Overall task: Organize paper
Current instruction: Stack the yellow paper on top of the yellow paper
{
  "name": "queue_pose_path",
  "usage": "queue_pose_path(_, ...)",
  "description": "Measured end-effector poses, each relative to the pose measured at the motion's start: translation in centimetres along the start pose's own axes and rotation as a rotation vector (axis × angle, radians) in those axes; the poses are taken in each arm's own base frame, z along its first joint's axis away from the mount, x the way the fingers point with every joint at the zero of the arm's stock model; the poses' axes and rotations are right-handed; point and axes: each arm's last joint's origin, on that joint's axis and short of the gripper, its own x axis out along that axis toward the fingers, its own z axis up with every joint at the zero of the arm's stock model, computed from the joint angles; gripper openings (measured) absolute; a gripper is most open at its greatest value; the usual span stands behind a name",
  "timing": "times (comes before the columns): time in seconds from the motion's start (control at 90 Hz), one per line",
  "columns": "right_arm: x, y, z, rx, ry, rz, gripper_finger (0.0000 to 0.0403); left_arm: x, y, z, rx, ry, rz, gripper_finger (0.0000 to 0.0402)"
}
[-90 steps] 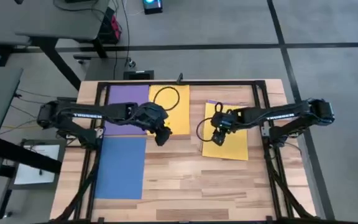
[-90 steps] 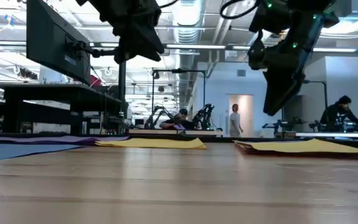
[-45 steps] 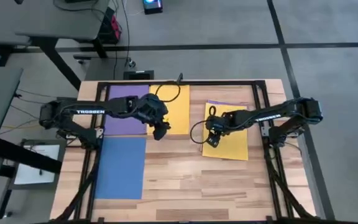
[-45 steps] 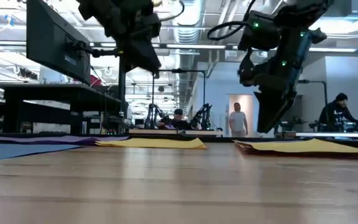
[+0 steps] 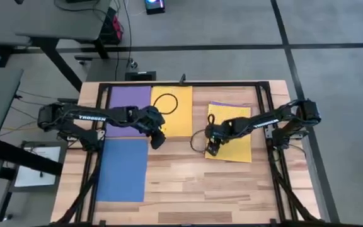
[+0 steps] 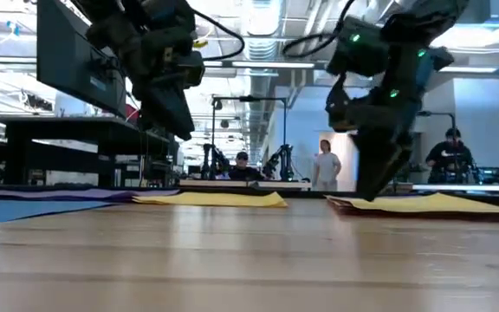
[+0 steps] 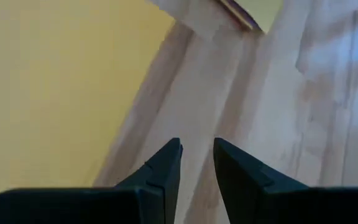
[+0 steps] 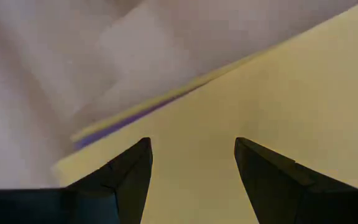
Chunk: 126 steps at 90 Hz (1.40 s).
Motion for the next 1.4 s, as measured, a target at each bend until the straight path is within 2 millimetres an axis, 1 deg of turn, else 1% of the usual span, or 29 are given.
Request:
queue_pose_path(0.056,0.1,1.1,-0.6,-0.040,-0.003,0.006,0.0219,0.0,-0.2,0.0,0.006,-0.009,-0.008,0.0082)
queue_pose_path(0.111,0.7,2.0,-1.2,-0.062,0.002,0.016,0.0219,0.1,-0.4,0.2,0.014,-0.026,-0.020,0.0082)
queue_pose_path(0.2,1.3,3.1,-1.8,-0.039,0.013,0.049,0.0219,0.1,-0.7,0.2,0.021,-0.039,-0.030,0.0082)
queue_pose_path(0.344,1.9,5.2,-2.4,0.003,-0.029,0.140,0.0219,0.1,-0.9,0.5,0.029,-0.069,-0.046,0.0082)
queue_pose_path(0.5,1.7,7.4,-2.6,-0.006,-0.101,0.291,0.0219,0.1,-1.6,0.8,0.049,-0.114,-0.082,0.0082)
queue_pose_path(0.567,1.0,8.2,-2.5,-0.041,-0.124,0.379,0.0219,0.1,-2.1,0.9,0.062,-0.141,-0.104,0.0082)
queue_pose_path(0.633,0.1,8.7,-2.4,-0.055,-0.105,0.441,0.0218,0.1,-2.5,1.1,0.066,-0.170,-0.128,0.0082)
queue_pose_path(0.711,-1.2,8.5,-2.4,-0.044,-0.051,0.451,0.0214,0.0,-3.2,1.2,0.043,-0.200,-0.165,0.0082)
queue_pose_path(0.778,-3.2,8.3,-2.8,-0.055,-0.030,0.437,0.0209,0.0,-4.1,1.2,0.022,-0.226,-0.208,0.0082)
queue_pose_path(0.822,-4.7,8.0,-3.4,-0.067,-0.016,0.409,0.0204,-0.1,-4.8,1.2,0.016,-0.239,-0.237,0.0082)
queue_pose_path(0.867,-6.0,7.5,-4.5,-0.064,0.008,0.350,0.0199,0.0,-5.5,1.0,0.016,-0.248,-0.257,0.0082)
queue_pose_path(0.944,-7.8,6.3,-7.0,-0.022,0.050,0.208,0.0192,0.7,-6.7,0.5,-0.015,-0.254,-0.248,0.0082)
queue_pose_path(1.0,-9.1,5.7,-8.7,0.047,0.051,0.131,0.0188,1.6,-7.3,-0.1,-0.053,-0.225,-0.222,0.0082)
queue_pose_path(1.067,-10.2,5.2,-10.6,0.177,0.039,0.085,0.0186,2.8,-8.5,0.0,-0.067,-0.219,-0.213,0.0082)
queue_pose_path(1.133,-10.4,4.9,-12.4,0.321,0.030,0.083,0.0185,4.5,-9.7,0.2,-0.059,-0.195,-0.207,0.0082)
queue_pose_path(1.222,-9.9,4.9,-14.4,0.462,0.012,0.111,0.0189,7.1,-11.3,0.8,-0.033,-0.159,-0.210,0.0082)
queue_pose_path(1.267,-9.4,4.7,-15.3,0.509,0.018,0.106,0.0194,8.2,-12.2,1.4,-0.012,-0.155,-0.215,0.0082)
queue_pose_path(1.344,-8.3,3.9,-16.8,0.566,0.034,0.039,0.0203,9.6,-13.3,2.3,0.019,-0.142,-0.213,0.0082)
queue_pose_path(1.4,-7.9,3.5,-17.7,0.606,0.042,0.023,0.0209,10.3,-14.1,3.2,0.032,-0.145,-0.214,0.0082)
